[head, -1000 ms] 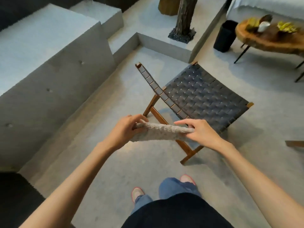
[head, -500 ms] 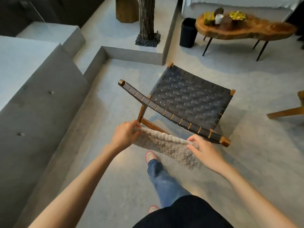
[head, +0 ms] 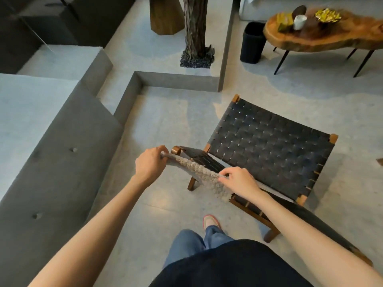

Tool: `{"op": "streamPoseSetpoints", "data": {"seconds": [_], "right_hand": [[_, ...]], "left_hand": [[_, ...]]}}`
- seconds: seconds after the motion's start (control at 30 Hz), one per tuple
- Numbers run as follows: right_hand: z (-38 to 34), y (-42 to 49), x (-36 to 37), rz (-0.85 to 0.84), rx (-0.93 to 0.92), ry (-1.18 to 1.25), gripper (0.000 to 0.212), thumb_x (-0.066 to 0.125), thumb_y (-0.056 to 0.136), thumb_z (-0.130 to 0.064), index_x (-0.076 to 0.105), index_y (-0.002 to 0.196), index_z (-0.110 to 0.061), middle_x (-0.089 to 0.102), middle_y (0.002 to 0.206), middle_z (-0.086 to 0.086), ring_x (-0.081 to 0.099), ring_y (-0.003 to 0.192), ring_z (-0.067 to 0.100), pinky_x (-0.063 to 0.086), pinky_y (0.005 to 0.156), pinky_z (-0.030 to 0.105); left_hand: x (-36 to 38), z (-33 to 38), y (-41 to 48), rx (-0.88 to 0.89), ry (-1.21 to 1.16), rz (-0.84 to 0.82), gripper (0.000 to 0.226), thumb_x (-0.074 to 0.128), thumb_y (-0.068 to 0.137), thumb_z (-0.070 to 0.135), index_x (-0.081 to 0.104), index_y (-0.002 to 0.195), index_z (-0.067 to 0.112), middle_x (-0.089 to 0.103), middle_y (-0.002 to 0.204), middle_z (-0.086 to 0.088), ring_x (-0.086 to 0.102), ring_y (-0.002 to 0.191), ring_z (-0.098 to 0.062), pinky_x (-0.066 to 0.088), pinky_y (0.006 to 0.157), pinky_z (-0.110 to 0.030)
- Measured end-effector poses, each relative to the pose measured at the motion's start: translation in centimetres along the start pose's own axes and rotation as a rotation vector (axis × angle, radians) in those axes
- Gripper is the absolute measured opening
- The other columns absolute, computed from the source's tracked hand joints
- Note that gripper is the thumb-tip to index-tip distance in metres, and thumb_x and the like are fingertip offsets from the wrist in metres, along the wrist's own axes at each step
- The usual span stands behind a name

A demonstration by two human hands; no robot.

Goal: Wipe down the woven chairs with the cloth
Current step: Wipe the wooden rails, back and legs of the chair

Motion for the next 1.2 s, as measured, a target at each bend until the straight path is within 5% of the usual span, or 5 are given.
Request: {"op": "streamPoseSetpoints", "data": {"seconds": [0.2,0.43,0.6,0.83,1.2], "right_hand": [[-1.7,6.1,1.6,0.128,0.239,0.130,0.018,0.054,0.097,-0.024,0.065,0.107,-0.017,0.067,0.076,-0.006,0.062,0.065,0.005,0.047,0.056,0.019],[-2.5,7.2,6.7,0.098,0.233,0.044,0.067,0.059,0.093,-0.033,0.021,0.148,-0.032,0.049,0.141,0.003,0.058,0.116,0.022,0.051,0.088,0.036],[-3.7,7.2,10.0,0.051,0.180,-0.243,0.072,0.047,0.097,-0.042,-0.003,0.150,-0.043,0.008,0.161,0.001,0.012,0.147,0.024,0.012,0.118,0.039],[-4.0,6.3,10.1,0.202,0.168,-0.474,0.064,0.040,0.100,-0.041,0.003,0.152,-0.036,0.042,0.136,0.004,0.040,0.124,0.024,0.034,0.103,0.036],[-1.1,3.7,8.7,0.308,0.111,-0.544,0.069,0.071,0.082,-0.038,0.039,0.144,-0.031,0.050,0.098,0.010,0.051,0.082,0.022,0.047,0.067,0.031]], "left_hand": [[2.8,-1.8,6.7,0.054,-0.131,-0.136,0.020,0.050,0.090,0.016,0.055,0.109,0.016,0.061,0.107,-0.011,0.056,0.098,-0.032,0.040,0.070,-0.033],[8.5,-2.3,9.3,0.391,-0.331,-0.493,0.067,0.063,0.090,0.024,0.030,0.147,0.015,0.029,0.150,-0.014,0.029,0.138,-0.030,0.025,0.113,-0.034],[10.7,-2.2,9.3,0.406,-0.461,-0.559,0.071,0.047,0.098,0.024,0.001,0.151,0.016,0.005,0.159,-0.006,0.015,0.144,-0.028,0.015,0.117,-0.029],[11.5,-1.5,8.4,0.775,0.173,-0.152,0.074,0.037,0.097,0.005,-0.017,0.146,0.014,-0.011,0.158,-0.008,-0.027,0.138,-0.036,-0.011,0.116,-0.049],[12.2,1.2,6.4,0.922,0.428,-0.188,0.068,0.024,0.103,0.035,-0.031,0.139,0.017,-0.012,0.158,-0.008,-0.024,0.140,-0.029,-0.020,0.112,-0.045]]}}
Point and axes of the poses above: each hand's wrist, its own y-axis towards the middle knuckle, its own x-axis out of the palm, z = x × y, the point moved 3 cm from there along y, towards the middle knuckle
